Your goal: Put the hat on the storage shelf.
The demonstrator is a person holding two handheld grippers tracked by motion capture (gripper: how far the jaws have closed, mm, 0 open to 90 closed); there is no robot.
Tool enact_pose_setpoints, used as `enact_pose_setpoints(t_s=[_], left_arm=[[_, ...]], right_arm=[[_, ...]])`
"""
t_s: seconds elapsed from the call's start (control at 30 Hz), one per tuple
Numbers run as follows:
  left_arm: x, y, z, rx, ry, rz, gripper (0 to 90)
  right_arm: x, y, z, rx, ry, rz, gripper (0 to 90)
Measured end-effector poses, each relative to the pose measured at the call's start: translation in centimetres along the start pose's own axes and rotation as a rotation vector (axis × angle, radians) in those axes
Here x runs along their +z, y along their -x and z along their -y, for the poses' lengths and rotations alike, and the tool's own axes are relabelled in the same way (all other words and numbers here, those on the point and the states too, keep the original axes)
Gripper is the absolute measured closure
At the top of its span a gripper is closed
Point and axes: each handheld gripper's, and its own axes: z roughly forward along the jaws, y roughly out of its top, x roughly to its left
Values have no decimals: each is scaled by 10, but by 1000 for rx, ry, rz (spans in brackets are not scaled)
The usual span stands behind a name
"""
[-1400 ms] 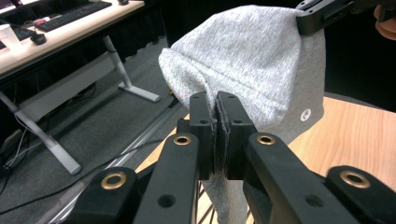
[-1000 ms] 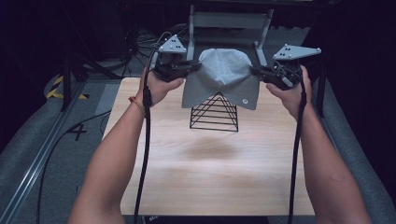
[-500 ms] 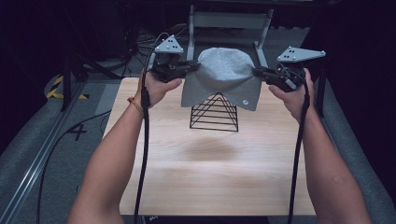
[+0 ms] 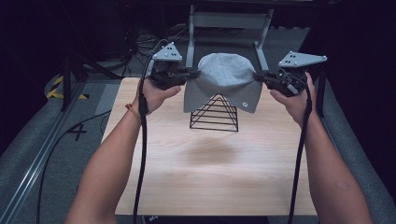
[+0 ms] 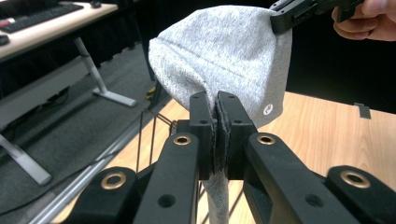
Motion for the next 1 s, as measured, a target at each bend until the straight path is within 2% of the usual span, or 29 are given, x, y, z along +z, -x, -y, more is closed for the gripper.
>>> enact_pose_setpoints(t_s=[0.1, 0.2, 0.3, 0.43, 0.53, 0.57, 0.67, 0.83, 1.0], left_arm=[[0, 0, 5, -13, 8, 16, 855], [2, 3, 7, 11, -11, 2, 855], [6, 2, 13, 12, -30, -16, 854], [16, -4, 26, -18, -43, -36, 854], [24, -9, 35, -28, -66, -53, 853], [28, -10, 40, -46, -63, -54, 853], [35, -12, 48, -65, -65, -52, 853], [52, -12, 64, -70, -84, -56, 852], [62, -11, 79, -88, -81, -51, 851]], right_arm=[[2, 0, 3, 2, -6, -1, 865], [0, -1, 4, 7, 5, -8, 865], [2, -3, 7, 2, -4, -3, 865], [10, -4, 14, 16, -14, -7, 863], [19, -5, 21, 8, -34, -7, 862], [21, -5, 23, 9, -40, -7, 862], [29, -4, 31, 19, -52, -12, 862], [42, -3, 48, 37, -76, -26, 862], [54, -2, 69, 71, -91, -48, 862]])
